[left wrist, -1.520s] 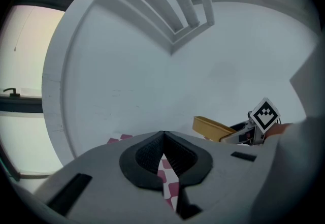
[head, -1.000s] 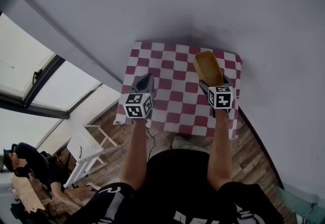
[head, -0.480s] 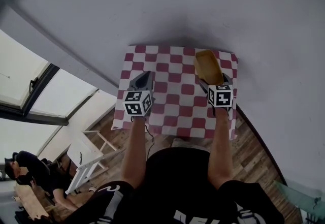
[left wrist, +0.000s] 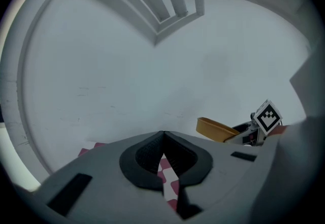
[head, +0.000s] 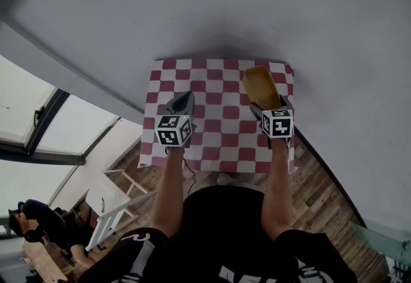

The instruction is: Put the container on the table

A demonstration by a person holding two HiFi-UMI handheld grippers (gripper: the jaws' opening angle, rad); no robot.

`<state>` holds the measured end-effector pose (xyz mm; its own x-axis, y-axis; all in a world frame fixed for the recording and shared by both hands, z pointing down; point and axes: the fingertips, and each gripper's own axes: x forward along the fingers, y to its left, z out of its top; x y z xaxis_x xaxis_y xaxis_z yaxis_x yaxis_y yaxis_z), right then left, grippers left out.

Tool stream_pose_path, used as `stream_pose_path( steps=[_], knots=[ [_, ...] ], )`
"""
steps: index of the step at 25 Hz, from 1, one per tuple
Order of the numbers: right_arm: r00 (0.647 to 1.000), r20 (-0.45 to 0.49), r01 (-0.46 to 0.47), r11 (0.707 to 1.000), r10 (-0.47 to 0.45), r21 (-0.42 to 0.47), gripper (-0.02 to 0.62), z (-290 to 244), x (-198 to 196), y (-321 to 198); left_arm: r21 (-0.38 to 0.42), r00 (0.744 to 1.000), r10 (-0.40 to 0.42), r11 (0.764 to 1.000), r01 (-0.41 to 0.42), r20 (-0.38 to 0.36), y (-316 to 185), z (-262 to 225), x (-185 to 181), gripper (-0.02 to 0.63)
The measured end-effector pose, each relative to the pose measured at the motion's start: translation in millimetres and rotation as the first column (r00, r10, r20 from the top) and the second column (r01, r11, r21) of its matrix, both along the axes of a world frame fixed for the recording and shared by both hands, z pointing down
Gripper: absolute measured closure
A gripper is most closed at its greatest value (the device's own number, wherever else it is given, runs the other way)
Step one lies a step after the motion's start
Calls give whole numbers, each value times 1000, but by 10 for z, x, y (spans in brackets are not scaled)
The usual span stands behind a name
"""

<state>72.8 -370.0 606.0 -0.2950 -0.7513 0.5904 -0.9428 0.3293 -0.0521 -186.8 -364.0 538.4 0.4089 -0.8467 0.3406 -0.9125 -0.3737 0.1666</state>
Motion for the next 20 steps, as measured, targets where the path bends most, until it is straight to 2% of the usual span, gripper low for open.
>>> stream_pose_path(
  steps=[7, 20],
  knots=[
    [999, 42, -30, 999, 32, -35, 87, 90, 173, 78, -14, 998, 66, 998, -66, 16, 14, -9, 238, 581],
    [998, 47, -31, 994, 36, -106, 87, 368, 269, 165, -50, 994, 107, 993, -105, 23, 3, 125, 380, 581]
  ],
)
